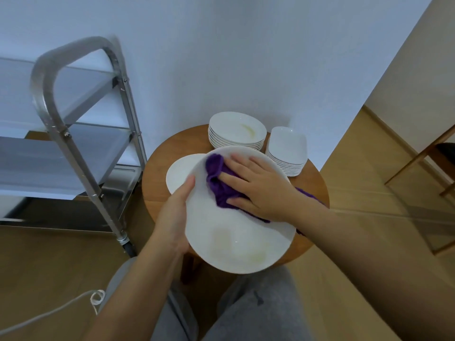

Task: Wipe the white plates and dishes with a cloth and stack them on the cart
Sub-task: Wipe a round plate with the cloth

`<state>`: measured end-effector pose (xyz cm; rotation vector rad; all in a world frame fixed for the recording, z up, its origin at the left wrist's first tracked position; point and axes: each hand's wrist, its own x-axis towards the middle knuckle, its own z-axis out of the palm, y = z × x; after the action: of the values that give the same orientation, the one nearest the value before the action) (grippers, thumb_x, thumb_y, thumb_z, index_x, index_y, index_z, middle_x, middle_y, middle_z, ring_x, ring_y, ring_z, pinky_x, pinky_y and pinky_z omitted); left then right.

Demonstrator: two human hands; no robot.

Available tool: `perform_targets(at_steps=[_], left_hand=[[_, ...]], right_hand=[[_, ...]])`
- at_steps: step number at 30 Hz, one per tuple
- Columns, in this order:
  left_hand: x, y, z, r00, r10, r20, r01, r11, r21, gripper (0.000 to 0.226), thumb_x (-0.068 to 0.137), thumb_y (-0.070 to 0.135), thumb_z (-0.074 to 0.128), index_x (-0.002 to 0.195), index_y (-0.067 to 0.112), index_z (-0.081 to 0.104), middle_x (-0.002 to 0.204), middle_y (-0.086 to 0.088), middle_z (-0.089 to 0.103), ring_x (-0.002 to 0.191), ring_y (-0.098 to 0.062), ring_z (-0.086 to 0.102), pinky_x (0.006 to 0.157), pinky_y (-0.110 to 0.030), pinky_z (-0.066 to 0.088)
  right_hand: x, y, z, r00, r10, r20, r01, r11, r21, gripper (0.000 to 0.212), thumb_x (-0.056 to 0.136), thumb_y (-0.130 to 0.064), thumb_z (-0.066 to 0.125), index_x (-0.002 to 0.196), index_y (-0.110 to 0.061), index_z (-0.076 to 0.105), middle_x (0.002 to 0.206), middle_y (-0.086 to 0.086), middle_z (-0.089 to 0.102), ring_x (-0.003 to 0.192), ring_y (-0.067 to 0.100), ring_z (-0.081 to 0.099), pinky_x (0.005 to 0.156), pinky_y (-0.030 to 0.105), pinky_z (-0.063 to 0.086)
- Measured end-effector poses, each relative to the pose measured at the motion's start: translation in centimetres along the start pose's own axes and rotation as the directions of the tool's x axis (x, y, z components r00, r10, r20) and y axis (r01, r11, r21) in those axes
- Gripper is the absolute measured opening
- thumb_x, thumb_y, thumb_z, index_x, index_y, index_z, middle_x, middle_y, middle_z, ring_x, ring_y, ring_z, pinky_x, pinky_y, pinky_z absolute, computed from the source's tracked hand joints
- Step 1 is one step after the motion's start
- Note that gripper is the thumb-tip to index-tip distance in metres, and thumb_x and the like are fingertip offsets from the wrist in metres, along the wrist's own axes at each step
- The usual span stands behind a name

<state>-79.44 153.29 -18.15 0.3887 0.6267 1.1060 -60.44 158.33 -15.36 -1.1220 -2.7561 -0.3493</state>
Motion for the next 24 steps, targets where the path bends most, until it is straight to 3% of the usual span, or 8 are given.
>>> perform_targets(at_steps=[3, 6, 9, 14, 17, 19, 22, 24], left_hand=[[-0.2, 0.2, -0.7, 0.997, 0.077, -0.025, -0.076, 0.997, 0.013, 0.034, 0.082, 0.041, 0.056, 0.114, 0.028, 0.059, 0.097, -0.008, 0.073, 0.085, -0.028, 0.071, 0.066, -0.044, 0.057], [0.0, 0.0, -1.2, 0.974, 0.172, -0.149, -0.162, 0.984, 0.078, 0.027, 0.087, 0.043, 0.054, 0.111, 0.033, 0.059, 0.099, -0.004, 0.073, 0.088, -0.028, 0.070, 0.067, -0.044, 0.057], [0.5, -0.6, -1.1, 0.960, 0.210, -0.186, -0.201, 0.977, 0.070, 0.020, 0.089, 0.044, 0.049, 0.102, 0.033, 0.060, 0.087, 0.000, 0.074, 0.076, -0.022, 0.072, 0.056, -0.036, 0.056], [0.7, -2.7, -0.6, 0.950, 0.150, -0.275, -0.156, 0.988, 0.000, 0.034, 0.089, 0.048, 0.051, 0.092, 0.016, 0.064, 0.077, -0.007, 0.074, 0.067, -0.023, 0.072, 0.048, -0.031, 0.055], [0.4, -2.8, -1.2, 0.934, 0.179, -0.310, -0.171, 0.984, 0.055, 0.037, 0.088, 0.051, 0.049, 0.094, 0.018, 0.063, 0.078, -0.003, 0.075, 0.069, -0.020, 0.072, 0.050, -0.027, 0.055], [0.2, -2.3, -1.6, 0.940, 0.160, -0.301, -0.150, 0.987, 0.055, 0.035, 0.086, 0.053, 0.051, 0.094, 0.021, 0.063, 0.079, -0.004, 0.075, 0.069, -0.022, 0.072, 0.051, -0.031, 0.056], [-0.1, -0.9, -1.8, 0.966, 0.121, -0.228, -0.121, 0.993, 0.015, 0.031, 0.088, 0.050, 0.049, 0.089, 0.025, 0.068, 0.081, -0.007, 0.074, 0.067, -0.025, 0.071, 0.052, -0.038, 0.056], [-0.1, 0.0, -2.0, 0.978, 0.124, -0.169, -0.110, 0.990, 0.090, 0.030, 0.090, 0.045, 0.046, 0.093, 0.027, 0.070, 0.089, -0.006, 0.074, 0.071, -0.024, 0.072, 0.055, -0.038, 0.056]], right_hand=[[-1.7, 1.4, 0.8, 0.998, 0.045, 0.038, -0.044, 0.999, -0.025, 0.061, 0.096, -0.050, 0.033, 0.149, -0.025, 0.015, 0.156, 0.001, 0.008, 0.145, 0.022, 0.002, 0.115, 0.034, -0.005], [-3.5, -0.8, 2.8, 0.984, 0.128, 0.119, -0.139, 0.987, 0.085, 0.063, 0.093, -0.052, 0.020, 0.147, -0.025, 0.002, 0.150, -0.003, -0.011, 0.141, 0.014, -0.016, 0.110, 0.026, -0.017], [-4.7, -5.3, 4.0, 0.958, 0.244, 0.150, -0.278, 0.919, 0.279, 0.063, 0.093, -0.049, 0.016, 0.150, -0.023, 0.009, 0.154, -0.006, -0.009, 0.144, 0.011, -0.012, 0.106, 0.017, -0.022], [-2.3, -12.1, 3.5, 0.911, 0.409, 0.044, -0.354, 0.724, 0.592, 0.061, 0.093, -0.047, 0.013, 0.144, -0.021, 0.036, 0.151, -0.004, 0.034, 0.139, 0.009, 0.026, 0.116, 0.026, 0.015], [-1.3, -13.2, 3.6, 0.913, 0.408, 0.007, -0.338, 0.747, 0.572, 0.059, 0.091, -0.049, 0.023, 0.142, -0.022, 0.039, 0.151, -0.004, 0.034, 0.141, 0.012, 0.023, 0.113, 0.023, 0.008], [-2.2, -12.6, 3.7, 0.952, 0.305, 0.000, -0.246, 0.769, 0.590, 0.056, 0.090, -0.050, 0.040, 0.138, -0.022, 0.044, 0.149, -0.003, 0.038, 0.141, 0.015, 0.024, 0.113, 0.023, 0.010], [-4.9, -10.3, 4.2, 0.991, 0.123, -0.048, -0.096, 0.923, 0.373, 0.058, 0.072, -0.048, 0.071, 0.120, -0.017, 0.060, 0.130, 0.007, 0.054, 0.124, 0.024, 0.046, 0.104, 0.034, 0.039], [-6.7, -8.5, 4.5, 0.996, 0.038, -0.076, -0.025, 0.986, 0.166, 0.050, 0.066, -0.040, 0.078, 0.109, -0.017, 0.067, 0.116, 0.006, 0.063, 0.109, 0.023, 0.057, 0.092, 0.034, 0.048]])
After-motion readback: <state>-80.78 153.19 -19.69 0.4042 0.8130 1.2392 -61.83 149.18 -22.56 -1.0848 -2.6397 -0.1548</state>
